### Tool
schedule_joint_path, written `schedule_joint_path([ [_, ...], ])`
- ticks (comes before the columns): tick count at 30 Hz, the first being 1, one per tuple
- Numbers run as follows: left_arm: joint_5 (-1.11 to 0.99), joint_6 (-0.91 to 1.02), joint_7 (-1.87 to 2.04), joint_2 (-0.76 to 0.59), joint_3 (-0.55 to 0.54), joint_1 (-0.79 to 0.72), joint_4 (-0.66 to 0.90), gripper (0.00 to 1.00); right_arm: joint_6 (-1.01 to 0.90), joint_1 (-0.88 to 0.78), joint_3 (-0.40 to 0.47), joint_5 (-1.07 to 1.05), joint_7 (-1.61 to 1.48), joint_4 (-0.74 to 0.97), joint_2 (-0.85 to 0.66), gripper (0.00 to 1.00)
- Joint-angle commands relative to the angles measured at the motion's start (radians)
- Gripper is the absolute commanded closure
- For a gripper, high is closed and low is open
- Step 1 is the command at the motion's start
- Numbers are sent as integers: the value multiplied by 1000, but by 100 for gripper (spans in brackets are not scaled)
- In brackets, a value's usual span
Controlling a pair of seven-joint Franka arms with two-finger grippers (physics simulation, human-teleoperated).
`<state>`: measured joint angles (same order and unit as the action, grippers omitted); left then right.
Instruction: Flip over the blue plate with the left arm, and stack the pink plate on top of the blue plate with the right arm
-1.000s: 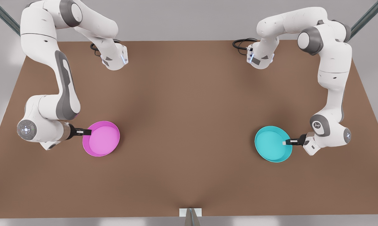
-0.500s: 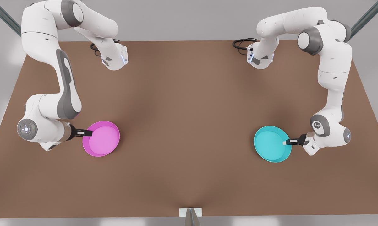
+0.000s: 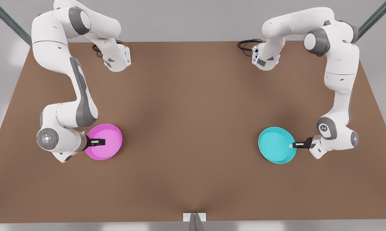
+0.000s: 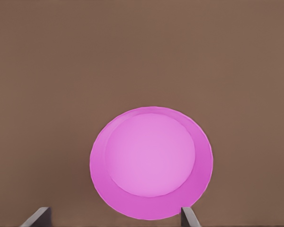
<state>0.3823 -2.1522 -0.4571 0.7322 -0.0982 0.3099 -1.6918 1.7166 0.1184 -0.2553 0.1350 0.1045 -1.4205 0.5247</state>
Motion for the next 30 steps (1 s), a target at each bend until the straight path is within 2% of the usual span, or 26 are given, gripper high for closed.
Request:
schedule_joint_path([
  [1,1,0,0,0,0,0,0,74,0,1,1,0,1,0,0,0],
  [8,6,2,8,1,0,0,0,79,9,38,2,-14,-6,-6,9,0],
  [11,6,3,8,0,0,0,0,79,8,106,1,-107,-35,-17,12,0],
  [17,6,40,6,-13,2,0,3,79,282,351,4,-89,-137,-135,66,0],
  [21,4,58,5,-13,2,2,20,79,284,386,2,-98,-83,-179,109,0],
  [23,-2,124,15,-13,3,0,69,79,288,418,-50,-100,-81,-325,37,0],
  [26,-7,192,52,-13,5,-3,133,79,302,423,-56,-101,-85,-377,6,0],
  [29,-166,304,182,-13,5,-78,242,79,520,432,-61,-103,-108,-437,12,0],
  [30,-220,317,221,-13,5,-89,265,79,538,437,-64,-127,-117,-439,17,0],
])
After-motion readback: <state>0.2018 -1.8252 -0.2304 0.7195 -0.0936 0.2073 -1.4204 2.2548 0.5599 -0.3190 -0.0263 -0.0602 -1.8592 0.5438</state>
